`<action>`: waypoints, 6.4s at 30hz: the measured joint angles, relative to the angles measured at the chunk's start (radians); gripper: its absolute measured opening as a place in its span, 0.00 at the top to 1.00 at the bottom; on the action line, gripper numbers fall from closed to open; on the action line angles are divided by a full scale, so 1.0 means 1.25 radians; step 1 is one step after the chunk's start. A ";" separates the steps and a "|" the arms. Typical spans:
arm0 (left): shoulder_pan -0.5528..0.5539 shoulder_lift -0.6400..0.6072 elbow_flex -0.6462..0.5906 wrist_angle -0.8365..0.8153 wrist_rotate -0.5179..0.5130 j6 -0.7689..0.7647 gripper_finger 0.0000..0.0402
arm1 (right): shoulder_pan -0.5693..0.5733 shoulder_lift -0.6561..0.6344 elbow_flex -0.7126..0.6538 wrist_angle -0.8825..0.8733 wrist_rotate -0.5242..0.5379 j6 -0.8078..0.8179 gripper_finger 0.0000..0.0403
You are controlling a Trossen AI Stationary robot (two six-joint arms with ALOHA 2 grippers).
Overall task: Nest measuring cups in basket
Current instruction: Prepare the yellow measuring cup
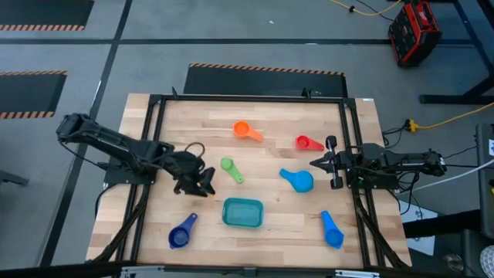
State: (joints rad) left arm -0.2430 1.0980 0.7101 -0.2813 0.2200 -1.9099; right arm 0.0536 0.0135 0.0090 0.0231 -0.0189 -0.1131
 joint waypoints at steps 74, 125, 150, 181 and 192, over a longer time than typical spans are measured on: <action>-0.038 0.307 0.000 -0.168 -0.294 0.173 0.99 | 0.000 0.000 0.000 -0.001 0.000 0.000 0.96; 0.706 0.036 -0.301 0.145 0.489 1.069 1.00 | -0.003 -0.001 -0.001 0.023 0.001 0.002 0.96; 0.642 0.039 -0.322 0.166 0.363 0.964 0.99 | -0.003 -0.001 0.000 0.023 0.000 0.004 0.96; 0.475 0.135 -0.321 0.242 0.334 0.904 0.90 | -0.003 -0.001 0.001 0.022 0.000 0.003 0.96; 0.475 0.135 -0.321 0.243 0.325 0.883 0.70 | -0.003 -0.001 0.001 0.021 0.000 0.003 0.96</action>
State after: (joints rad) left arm 0.3511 1.2671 0.3084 0.0227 0.6268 -0.8056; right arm 0.0498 0.0128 0.0101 0.0498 -0.0185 -0.1097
